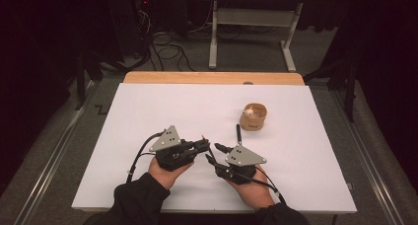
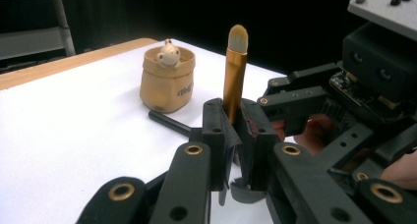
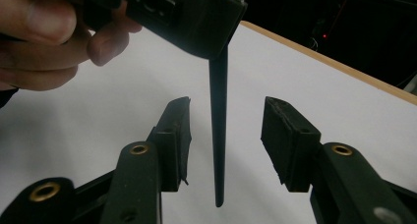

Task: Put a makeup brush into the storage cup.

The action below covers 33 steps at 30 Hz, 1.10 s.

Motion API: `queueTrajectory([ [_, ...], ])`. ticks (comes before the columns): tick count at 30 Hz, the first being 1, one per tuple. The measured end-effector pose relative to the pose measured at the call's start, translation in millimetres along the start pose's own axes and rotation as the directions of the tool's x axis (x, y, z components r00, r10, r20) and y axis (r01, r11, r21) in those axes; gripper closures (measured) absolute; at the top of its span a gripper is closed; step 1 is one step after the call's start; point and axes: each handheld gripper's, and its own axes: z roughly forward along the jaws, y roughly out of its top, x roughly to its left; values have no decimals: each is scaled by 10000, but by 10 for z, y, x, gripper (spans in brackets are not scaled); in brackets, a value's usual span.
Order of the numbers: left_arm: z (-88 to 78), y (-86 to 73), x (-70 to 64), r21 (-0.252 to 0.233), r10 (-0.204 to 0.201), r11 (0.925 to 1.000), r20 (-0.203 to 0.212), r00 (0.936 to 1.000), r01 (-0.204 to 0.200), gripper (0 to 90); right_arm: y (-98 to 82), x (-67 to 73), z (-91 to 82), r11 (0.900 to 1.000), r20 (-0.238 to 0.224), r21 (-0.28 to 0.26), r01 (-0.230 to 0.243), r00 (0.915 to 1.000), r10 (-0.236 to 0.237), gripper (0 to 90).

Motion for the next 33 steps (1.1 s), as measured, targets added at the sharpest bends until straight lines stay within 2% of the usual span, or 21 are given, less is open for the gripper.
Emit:
queueTrajectory([
  [4, 17, -3, -24, 142, 113, 9998, 5, 9999, -113, 829, 7, 4, -1, 9999, 39, -110, -37, 10000, 38, 577],
  [8, 27, -7, -34, 196, 150, 9997, -3, 9999, -150, 829, 23, 22, -13, 9997, 49, -193, 129, 9999, -128, 627],
  [19, 31, -11, -38, 231, 159, 9996, 7, 9999, -159, 829, 34, 44, -26, 9994, 115, -124, 334, 9994, -333, 717],
  [24, 34, -12, -39, 241, 131, 9996, 8, 9999, -131, 829, 32, 34, -15, 9996, -107, -22, 269, 9996, -269, 754],
  [33, 43, -17, -48, 251, 136, 9996, 60, 9999, -137, 829, 37, 29, -18, 9997, -225, -49, 260, 9994, -261, 811],
])
